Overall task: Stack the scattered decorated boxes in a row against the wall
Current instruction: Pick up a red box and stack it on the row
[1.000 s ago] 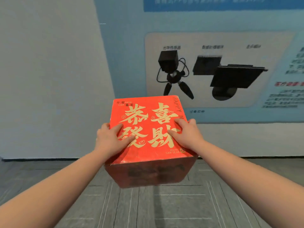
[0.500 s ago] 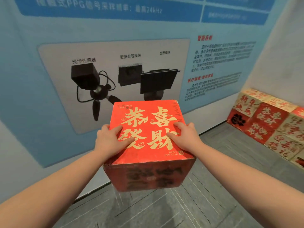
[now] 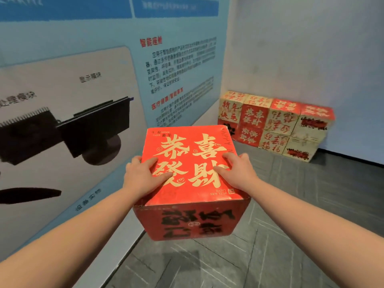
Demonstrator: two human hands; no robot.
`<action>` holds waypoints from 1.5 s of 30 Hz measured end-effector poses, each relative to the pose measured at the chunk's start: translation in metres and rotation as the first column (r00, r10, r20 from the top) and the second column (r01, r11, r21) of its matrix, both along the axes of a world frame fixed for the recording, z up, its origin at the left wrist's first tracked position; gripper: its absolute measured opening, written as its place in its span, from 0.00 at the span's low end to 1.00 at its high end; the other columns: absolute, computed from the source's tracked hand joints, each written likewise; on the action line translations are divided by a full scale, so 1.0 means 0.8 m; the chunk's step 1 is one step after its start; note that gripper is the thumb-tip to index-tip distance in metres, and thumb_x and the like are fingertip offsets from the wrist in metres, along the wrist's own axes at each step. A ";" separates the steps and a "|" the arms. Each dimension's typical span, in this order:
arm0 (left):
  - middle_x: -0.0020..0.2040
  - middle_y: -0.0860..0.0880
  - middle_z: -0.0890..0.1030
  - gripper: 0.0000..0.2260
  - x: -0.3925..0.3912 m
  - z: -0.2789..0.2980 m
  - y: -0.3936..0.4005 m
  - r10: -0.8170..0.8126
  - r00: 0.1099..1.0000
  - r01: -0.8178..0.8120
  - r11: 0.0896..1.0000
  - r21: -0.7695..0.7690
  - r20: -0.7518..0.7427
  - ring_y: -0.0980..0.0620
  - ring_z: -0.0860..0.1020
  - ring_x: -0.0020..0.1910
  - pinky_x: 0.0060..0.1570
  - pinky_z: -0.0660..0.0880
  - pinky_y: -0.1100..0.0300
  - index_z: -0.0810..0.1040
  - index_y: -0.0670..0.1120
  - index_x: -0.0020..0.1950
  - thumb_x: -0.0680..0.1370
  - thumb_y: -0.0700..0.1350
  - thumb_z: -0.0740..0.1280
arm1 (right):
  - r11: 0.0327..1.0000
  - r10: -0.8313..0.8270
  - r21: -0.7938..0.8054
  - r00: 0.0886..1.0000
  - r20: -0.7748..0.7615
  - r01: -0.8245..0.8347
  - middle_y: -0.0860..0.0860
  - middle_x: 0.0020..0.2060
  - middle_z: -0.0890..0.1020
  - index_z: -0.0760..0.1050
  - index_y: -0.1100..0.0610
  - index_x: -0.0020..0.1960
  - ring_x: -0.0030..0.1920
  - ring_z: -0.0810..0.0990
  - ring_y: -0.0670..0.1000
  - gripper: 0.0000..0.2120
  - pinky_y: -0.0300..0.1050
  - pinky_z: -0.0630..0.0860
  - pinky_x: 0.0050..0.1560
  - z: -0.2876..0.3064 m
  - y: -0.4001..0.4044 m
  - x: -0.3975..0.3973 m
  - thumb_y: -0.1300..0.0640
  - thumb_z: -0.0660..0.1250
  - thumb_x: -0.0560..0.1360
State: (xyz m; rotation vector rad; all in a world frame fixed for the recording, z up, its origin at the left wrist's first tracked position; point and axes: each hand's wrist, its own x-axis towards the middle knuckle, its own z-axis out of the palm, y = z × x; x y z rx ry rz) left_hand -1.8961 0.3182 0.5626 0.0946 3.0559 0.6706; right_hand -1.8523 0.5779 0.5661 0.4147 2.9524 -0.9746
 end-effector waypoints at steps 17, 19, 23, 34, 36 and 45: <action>0.70 0.42 0.64 0.34 -0.350 0.005 0.303 -0.228 0.973 0.228 0.974 0.004 0.023 0.41 0.62 0.70 0.68 0.62 0.49 0.68 0.57 0.71 0.68 0.68 0.68 | 0.974 -0.224 -0.041 0.975 -0.016 0.223 0.57 0.62 0.65 0.65 0.49 0.72 0.63 0.70 0.58 0.29 0.49 0.68 0.63 -0.013 0.287 -0.278 0.41 0.66 0.74; 0.69 0.42 0.64 0.33 -0.404 0.003 0.330 -0.265 0.964 0.265 0.964 0.000 0.020 0.41 0.62 0.69 0.67 0.62 0.49 0.68 0.57 0.71 0.68 0.68 0.67 | 0.967 -0.253 -0.042 0.967 -0.017 0.252 0.57 0.62 0.65 0.65 0.49 0.72 0.63 0.70 0.58 0.29 0.50 0.68 0.63 -0.017 0.310 -0.321 0.41 0.66 0.74; 0.69 0.42 0.64 0.33 -0.514 -0.005 0.389 -0.334 0.943 0.333 0.942 0.023 0.013 0.41 0.62 0.69 0.67 0.62 0.49 0.68 0.57 0.71 0.69 0.67 0.68 | 0.948 -0.319 -0.026 0.947 -0.031 0.318 0.57 0.62 0.66 0.66 0.49 0.72 0.63 0.71 0.58 0.29 0.49 0.67 0.64 -0.023 0.356 -0.411 0.42 0.66 0.75; 0.70 0.42 0.64 0.35 -0.784 0.001 0.590 -0.509 0.860 0.509 0.861 0.012 0.032 0.41 0.62 0.69 0.68 0.62 0.48 0.67 0.56 0.73 0.69 0.68 0.67 | 0.856 -0.517 -0.002 0.856 -0.025 0.517 0.56 0.62 0.66 0.66 0.49 0.71 0.62 0.72 0.58 0.27 0.49 0.67 0.65 -0.009 0.515 -0.624 0.42 0.66 0.75; 0.71 0.42 0.63 0.35 -0.821 0.000 0.634 -0.523 0.852 0.523 0.852 0.006 0.032 0.41 0.62 0.70 0.68 0.62 0.48 0.67 0.56 0.73 0.69 0.67 0.66 | 0.843 -0.538 -0.009 0.843 -0.020 0.538 0.56 0.62 0.66 0.66 0.49 0.71 0.62 0.72 0.58 0.27 0.48 0.67 0.65 -0.011 0.554 -0.656 0.43 0.66 0.75; 0.69 0.43 0.66 0.34 -0.978 -0.002 0.805 -0.472 0.881 0.472 0.881 0.029 0.023 0.42 0.65 0.68 0.69 0.62 0.50 0.69 0.54 0.72 0.69 0.66 0.69 | 0.869 -0.495 -0.050 0.868 -0.044 0.493 0.57 0.61 0.66 0.68 0.51 0.70 0.61 0.72 0.58 0.27 0.47 0.67 0.64 -0.015 0.735 -0.825 0.44 0.68 0.74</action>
